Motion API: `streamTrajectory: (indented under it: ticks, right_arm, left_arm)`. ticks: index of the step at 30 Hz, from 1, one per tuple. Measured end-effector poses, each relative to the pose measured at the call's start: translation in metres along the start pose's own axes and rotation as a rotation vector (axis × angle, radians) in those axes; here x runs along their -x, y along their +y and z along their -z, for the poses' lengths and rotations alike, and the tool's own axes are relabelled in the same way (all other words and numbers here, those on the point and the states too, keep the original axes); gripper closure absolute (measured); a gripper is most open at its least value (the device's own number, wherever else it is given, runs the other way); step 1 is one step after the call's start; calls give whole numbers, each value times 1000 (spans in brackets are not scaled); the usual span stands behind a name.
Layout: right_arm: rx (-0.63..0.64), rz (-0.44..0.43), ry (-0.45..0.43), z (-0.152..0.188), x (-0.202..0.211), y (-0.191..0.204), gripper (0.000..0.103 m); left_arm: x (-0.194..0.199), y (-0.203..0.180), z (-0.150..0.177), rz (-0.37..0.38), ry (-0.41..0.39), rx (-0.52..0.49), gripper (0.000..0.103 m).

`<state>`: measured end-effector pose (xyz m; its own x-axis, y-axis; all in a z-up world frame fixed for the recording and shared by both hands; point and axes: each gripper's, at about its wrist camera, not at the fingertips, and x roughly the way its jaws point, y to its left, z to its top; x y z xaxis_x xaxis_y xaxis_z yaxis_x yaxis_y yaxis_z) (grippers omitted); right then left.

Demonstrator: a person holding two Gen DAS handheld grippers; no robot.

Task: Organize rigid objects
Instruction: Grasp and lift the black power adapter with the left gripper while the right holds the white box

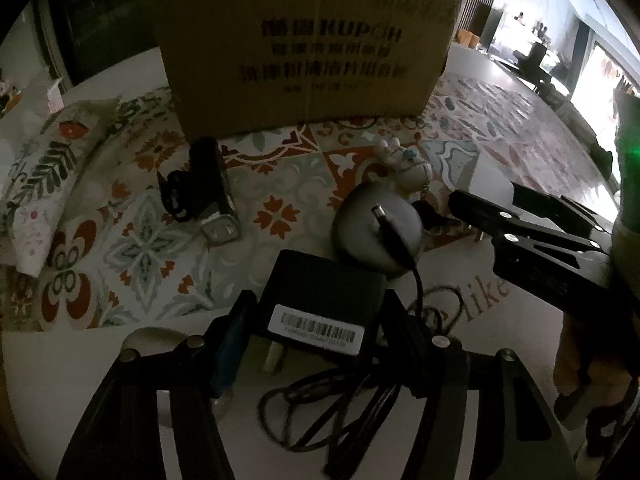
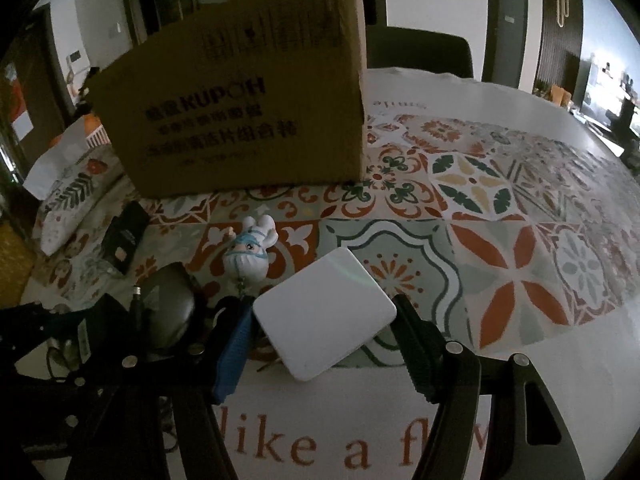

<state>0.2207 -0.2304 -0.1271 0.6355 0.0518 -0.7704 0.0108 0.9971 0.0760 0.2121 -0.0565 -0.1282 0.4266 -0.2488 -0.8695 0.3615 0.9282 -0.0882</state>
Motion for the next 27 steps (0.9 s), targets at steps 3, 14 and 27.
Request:
streamTrajectory:
  ticks: [3,14,27]
  right_arm:
    - [7,2,-17,1,10,2,36]
    - [18,-4,-70,0,39,11,36]
    - [27,-20,-141,-10,68,21,36]
  left_arm:
    - [6,0,2,-2,-20,1,44]
    - [28,0,4,1,-93,30,44]
    - [57,1,-6,-1,-186,58,44]
